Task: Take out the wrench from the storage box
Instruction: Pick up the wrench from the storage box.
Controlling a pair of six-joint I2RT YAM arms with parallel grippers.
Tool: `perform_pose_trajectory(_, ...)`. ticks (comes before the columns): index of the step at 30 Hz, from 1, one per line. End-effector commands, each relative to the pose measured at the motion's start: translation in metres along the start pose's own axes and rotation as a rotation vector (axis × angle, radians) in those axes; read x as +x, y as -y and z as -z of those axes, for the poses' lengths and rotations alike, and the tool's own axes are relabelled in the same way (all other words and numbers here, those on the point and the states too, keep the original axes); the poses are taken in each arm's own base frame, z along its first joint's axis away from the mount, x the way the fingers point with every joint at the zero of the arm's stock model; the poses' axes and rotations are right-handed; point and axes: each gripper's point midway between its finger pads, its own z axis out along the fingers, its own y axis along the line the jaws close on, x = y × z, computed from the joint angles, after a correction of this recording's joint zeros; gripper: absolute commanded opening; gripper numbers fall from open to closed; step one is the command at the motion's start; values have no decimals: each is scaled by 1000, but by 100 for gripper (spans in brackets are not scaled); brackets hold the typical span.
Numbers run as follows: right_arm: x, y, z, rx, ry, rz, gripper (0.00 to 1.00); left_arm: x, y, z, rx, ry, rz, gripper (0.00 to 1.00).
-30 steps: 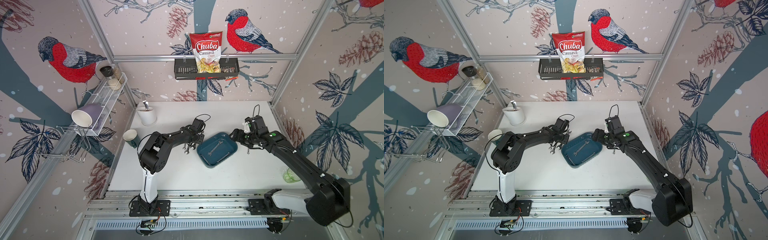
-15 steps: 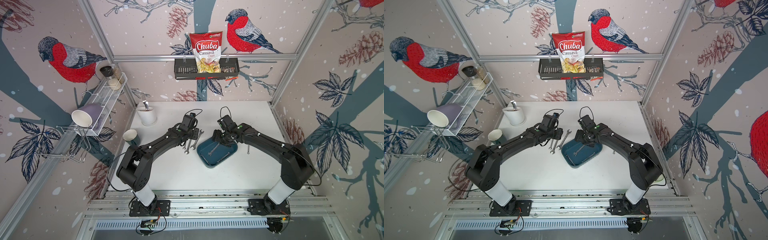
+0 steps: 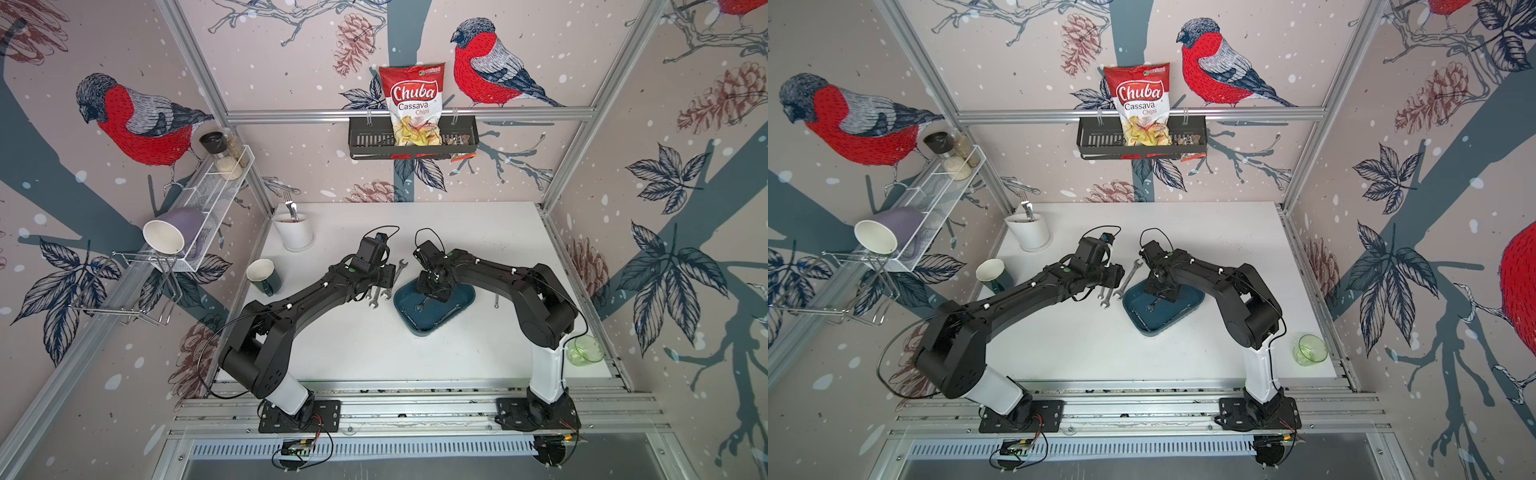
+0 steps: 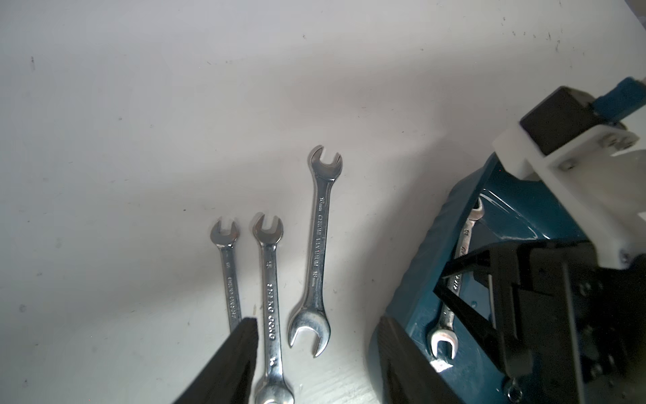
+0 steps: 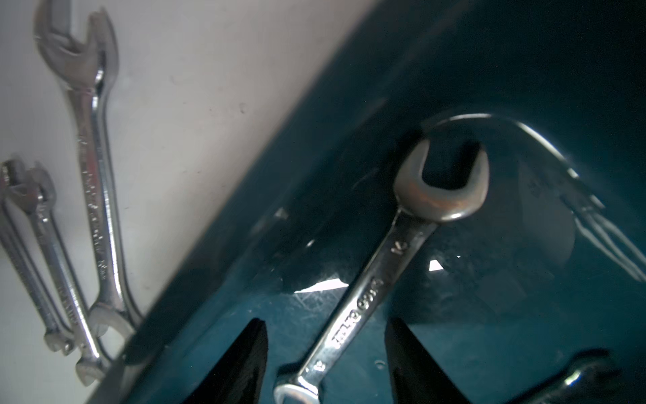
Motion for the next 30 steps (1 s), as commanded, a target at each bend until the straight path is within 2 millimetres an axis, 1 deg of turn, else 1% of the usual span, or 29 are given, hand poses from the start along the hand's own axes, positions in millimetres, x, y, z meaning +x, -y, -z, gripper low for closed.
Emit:
perform_pose_trajectory(1, 0, 11, -4, 56, 8, -39, 56, -10, 6, 3, 38, 38, 4, 60)
perform_pose_trajectory(8, -1, 24, -12, 85, 4, -58, 53, -9, 10, 4, 60, 46, 9, 62)
perform_pose_trajectory(11, 0, 25, -17, 89, -5, -54, 45, -8, 12, 4, 71, 44, 11, 62)
perform_pose_trajectory(13, 1, 25, -21, 92, -16, -45, 37, -8, 11, 4, 71, 42, 13, 62)
perform_pose_trajectory(16, 2, 29, -24, 110, -22, -30, 32, -8, 12, 6, 72, 43, 12, 62)
perform_pose_trajectory(18, 3, 32, -25, 119, -25, -11, 25, -9, 12, 8, 73, 49, 12, 63)
perform_pose_trajectory(21, -2, 36, -25, 131, -14, 31, 17, -11, 12, 10, 71, 55, 11, 63)
perform_pose_trajectory(30, -17, 33, -27, 156, -27, 254, 13, -12, 9, 13, 57, 60, 6, 65)
